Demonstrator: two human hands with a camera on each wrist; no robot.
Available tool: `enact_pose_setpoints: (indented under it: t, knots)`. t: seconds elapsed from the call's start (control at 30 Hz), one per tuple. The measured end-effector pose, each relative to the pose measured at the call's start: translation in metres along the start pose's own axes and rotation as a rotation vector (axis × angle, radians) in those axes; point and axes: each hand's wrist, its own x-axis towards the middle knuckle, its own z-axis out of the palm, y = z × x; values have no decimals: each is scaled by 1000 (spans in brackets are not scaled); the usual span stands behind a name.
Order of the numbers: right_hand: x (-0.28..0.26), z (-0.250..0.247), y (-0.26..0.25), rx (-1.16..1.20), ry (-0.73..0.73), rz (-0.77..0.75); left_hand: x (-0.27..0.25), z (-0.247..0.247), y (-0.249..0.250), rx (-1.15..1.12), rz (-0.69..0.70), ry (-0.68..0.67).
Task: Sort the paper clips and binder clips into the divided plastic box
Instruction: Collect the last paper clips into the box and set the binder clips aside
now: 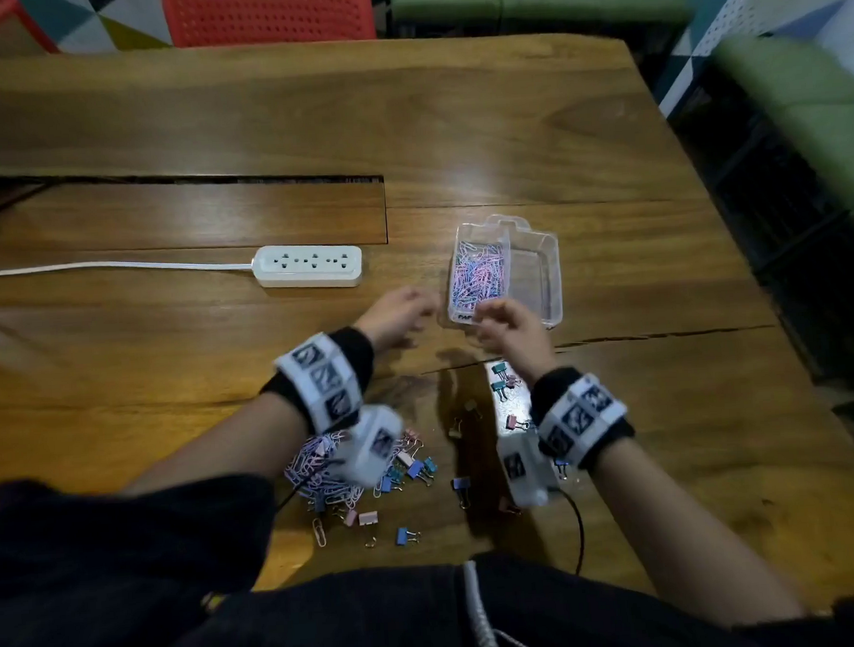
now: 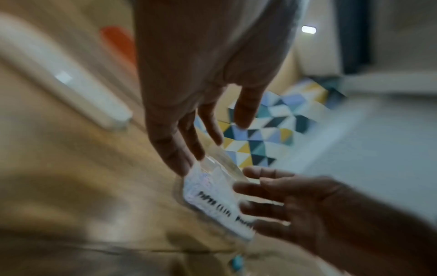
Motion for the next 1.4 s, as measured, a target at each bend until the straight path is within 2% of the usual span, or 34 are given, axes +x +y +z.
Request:
enact_pose_setpoints:
  t: [0.1, 0.2, 0.27, 0.33, 0.4, 0.57, 0.67, 0.8, 0.93, 1.17, 1.27, 1.4]
  knots:
    - [-40, 24, 27, -314, -172, -88, -30, -17, -41, 539, 24, -60]
    - [-55, 50, 55, -586, -293, -165, -51, -24, -80, 967, 30, -78]
    - [-58, 61, 60, -699, -342, -210, -56, -24, -95, 1182, 18, -48]
    - [-60, 69, 58, -824, -371, -269, -58, -23, -103, 1257, -42, -40]
    - [-58, 73, 57, -936, -372, -297, -59, -21, -110, 1215, -52, -24]
    - [-51, 58, 57, -932, -315, -153, -59, -20, -122, 1211, 79, 110]
    - [-52, 53, 56, -1021, -259, -195, -60, -22, -125, 1208, 115, 134]
    - [-65, 70, 51, -974, -338, -304, -55, -30, -123, 1101, 78, 141]
    - [-66, 84, 47, -1044, -447, -298, -49, -38, -118, 952, -5, 111]
    - [-59, 76, 43, -1066, -432, -277, -43, -41, -108, 815, 6, 98]
    - [-60, 74, 44, -1111, -426, -298, -43, -42, -108, 680, 28, 94]
    - [-65, 79, 48, -1152, -416, -338, -42, -46, -105, 226, -96, 37]
